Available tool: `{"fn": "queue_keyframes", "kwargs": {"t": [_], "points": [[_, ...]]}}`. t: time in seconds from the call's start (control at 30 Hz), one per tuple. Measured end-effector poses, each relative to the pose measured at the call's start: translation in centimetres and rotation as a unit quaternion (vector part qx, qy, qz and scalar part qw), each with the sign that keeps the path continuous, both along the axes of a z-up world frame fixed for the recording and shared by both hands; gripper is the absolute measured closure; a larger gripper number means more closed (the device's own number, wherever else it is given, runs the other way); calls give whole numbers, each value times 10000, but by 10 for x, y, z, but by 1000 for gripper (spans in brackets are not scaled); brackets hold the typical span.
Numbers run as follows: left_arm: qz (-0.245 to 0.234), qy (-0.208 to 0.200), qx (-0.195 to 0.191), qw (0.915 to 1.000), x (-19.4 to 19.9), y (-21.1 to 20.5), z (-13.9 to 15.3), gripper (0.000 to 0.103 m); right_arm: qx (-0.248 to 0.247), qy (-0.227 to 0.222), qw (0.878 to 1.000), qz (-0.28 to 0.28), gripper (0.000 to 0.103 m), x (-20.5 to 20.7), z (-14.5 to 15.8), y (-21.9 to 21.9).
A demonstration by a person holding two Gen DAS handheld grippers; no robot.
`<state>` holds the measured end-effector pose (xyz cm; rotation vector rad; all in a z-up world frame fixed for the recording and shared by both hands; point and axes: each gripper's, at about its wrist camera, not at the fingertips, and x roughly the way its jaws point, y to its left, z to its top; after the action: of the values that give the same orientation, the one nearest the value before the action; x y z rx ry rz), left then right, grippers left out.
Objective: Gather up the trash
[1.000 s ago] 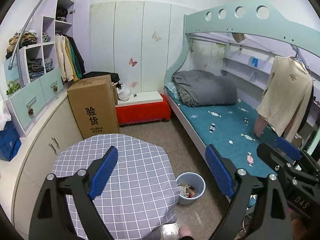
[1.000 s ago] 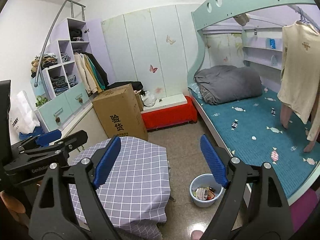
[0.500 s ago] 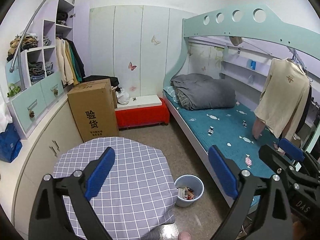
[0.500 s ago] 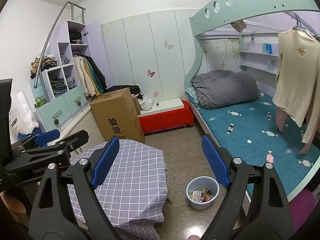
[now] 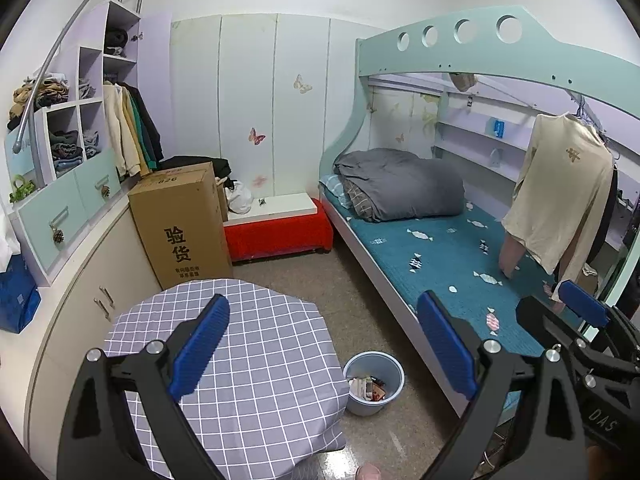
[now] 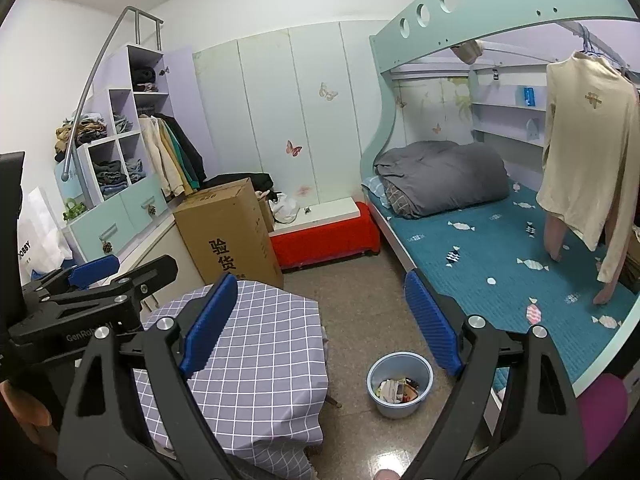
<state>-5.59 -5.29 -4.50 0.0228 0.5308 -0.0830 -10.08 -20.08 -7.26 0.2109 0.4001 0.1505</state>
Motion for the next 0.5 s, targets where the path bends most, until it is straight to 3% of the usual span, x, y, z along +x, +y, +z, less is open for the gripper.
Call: {"fn": "queue_keyframes", "kwargs": {"t": [0.5], "points": [[-107, -31, 14, 9999, 3, -8, 3, 10, 28, 24, 10000, -49, 19, -2, 1, -5]]}}
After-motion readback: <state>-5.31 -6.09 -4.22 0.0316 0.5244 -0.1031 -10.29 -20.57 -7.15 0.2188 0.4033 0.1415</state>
